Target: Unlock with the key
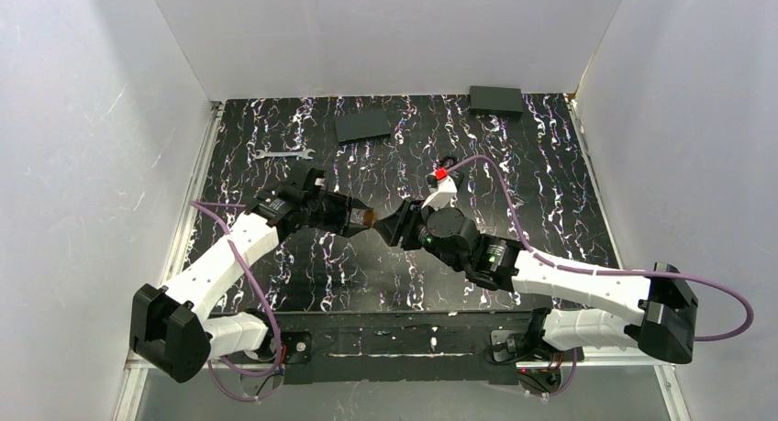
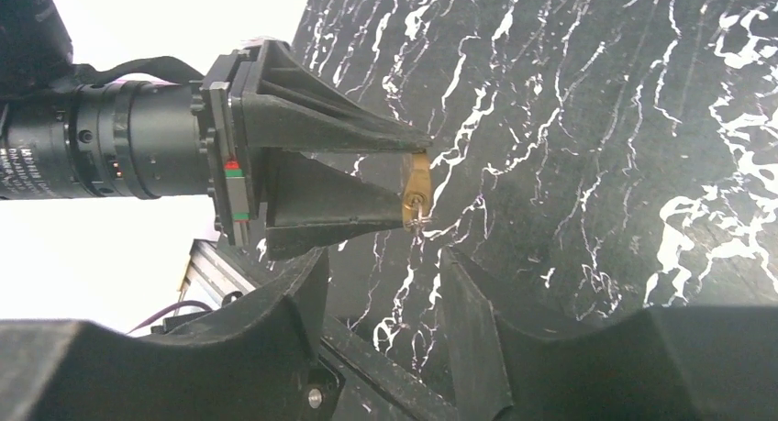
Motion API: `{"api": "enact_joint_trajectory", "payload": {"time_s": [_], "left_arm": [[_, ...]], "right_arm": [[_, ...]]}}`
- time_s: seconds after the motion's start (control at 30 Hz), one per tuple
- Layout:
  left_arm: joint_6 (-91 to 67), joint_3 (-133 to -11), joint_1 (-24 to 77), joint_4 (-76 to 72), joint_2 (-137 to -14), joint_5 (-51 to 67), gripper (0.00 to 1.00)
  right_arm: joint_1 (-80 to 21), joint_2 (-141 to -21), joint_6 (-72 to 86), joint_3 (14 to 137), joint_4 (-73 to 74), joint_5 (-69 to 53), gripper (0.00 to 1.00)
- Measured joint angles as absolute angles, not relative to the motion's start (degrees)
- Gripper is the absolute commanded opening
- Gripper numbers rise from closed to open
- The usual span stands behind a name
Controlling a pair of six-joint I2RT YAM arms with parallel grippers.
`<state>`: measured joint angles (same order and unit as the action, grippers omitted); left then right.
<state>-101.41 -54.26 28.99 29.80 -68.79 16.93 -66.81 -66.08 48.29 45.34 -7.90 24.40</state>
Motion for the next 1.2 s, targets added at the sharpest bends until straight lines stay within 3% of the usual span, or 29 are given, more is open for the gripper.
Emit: {"api": "enact_joint_trajectory", "payload": {"time_s": [0.43, 0.77, 1.2], "left_arm": [[-101.41, -54.26, 28.99, 29.52, -68.79, 16.95, 0.00], [-101.41, -54.26, 28.99, 29.50, -68.77, 16.97, 0.00], [-101.21, -54.26, 28.97, 29.34, -68.77, 16.71, 0.00]], "right_arm": [[-66.46, -68.38, 48.01, 47.46, -1.61, 25.76, 0.36], [-64.25, -71.83, 47.79, 49.50, -3.18, 24.40, 0.32], [-63.86, -72.42, 47.81, 49.74, -4.54, 23.38, 0.07]]}}
